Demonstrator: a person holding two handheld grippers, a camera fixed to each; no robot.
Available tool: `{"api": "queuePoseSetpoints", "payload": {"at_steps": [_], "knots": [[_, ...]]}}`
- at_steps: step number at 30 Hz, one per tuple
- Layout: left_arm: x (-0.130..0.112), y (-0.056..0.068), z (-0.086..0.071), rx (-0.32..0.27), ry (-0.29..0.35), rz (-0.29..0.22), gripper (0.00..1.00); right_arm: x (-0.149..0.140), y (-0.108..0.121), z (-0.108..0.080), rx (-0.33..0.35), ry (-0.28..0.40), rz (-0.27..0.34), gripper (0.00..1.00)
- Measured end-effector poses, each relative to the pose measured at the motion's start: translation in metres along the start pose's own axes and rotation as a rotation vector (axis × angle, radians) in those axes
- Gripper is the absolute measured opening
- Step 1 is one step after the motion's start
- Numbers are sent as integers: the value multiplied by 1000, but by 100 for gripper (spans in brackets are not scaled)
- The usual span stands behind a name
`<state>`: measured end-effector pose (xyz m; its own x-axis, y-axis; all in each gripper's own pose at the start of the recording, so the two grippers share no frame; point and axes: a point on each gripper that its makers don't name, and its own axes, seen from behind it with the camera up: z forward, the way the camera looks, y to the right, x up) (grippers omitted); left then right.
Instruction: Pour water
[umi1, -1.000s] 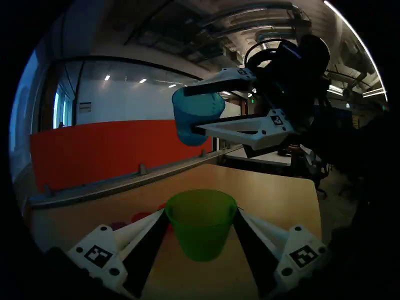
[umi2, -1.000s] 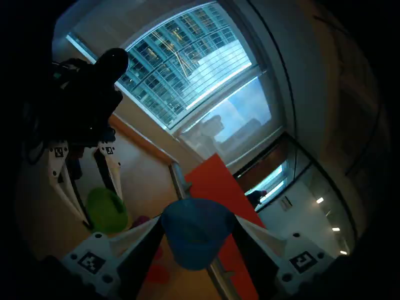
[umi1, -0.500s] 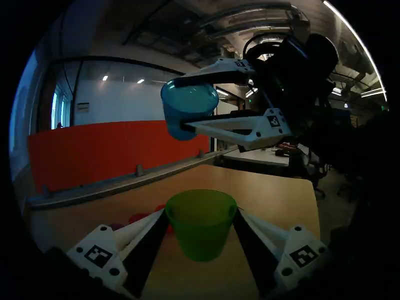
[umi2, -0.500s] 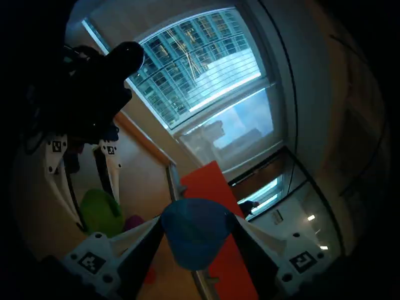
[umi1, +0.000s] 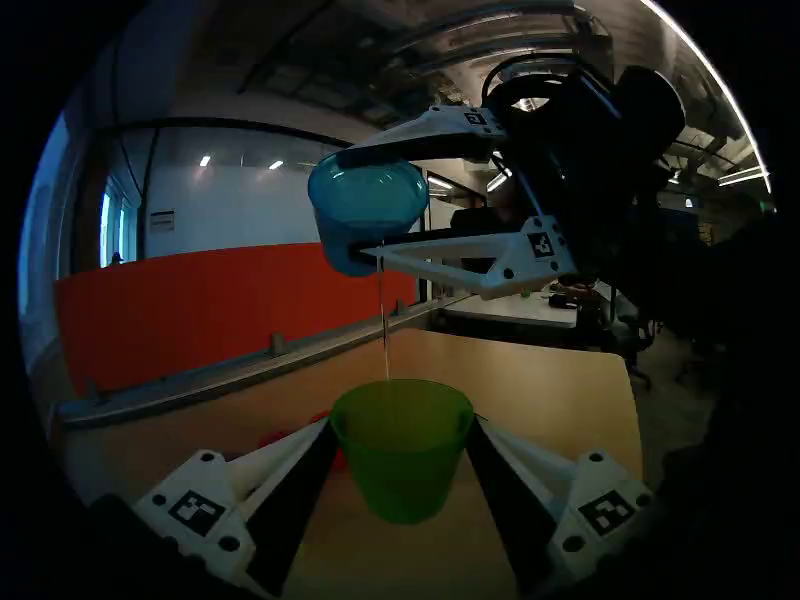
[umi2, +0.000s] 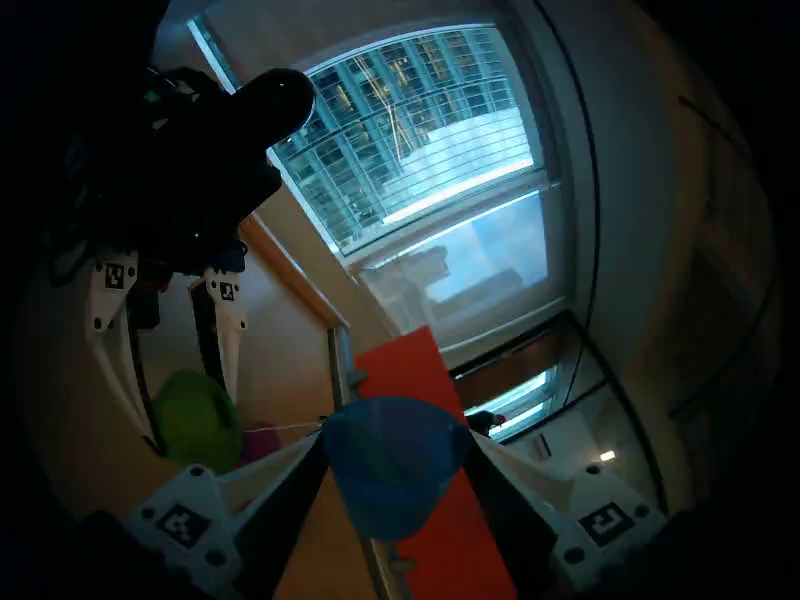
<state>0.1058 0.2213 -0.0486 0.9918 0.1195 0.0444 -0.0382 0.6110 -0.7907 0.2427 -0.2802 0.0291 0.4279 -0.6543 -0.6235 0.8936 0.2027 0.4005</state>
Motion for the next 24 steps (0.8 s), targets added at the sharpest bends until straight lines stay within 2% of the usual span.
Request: {"api": "queuePoseSetpoints", "payload": {"at_steps": [24], "knots": [[2, 5, 3, -10, -4, 11, 87, 3, 10, -2, -37, 6, -99, 92]]}}
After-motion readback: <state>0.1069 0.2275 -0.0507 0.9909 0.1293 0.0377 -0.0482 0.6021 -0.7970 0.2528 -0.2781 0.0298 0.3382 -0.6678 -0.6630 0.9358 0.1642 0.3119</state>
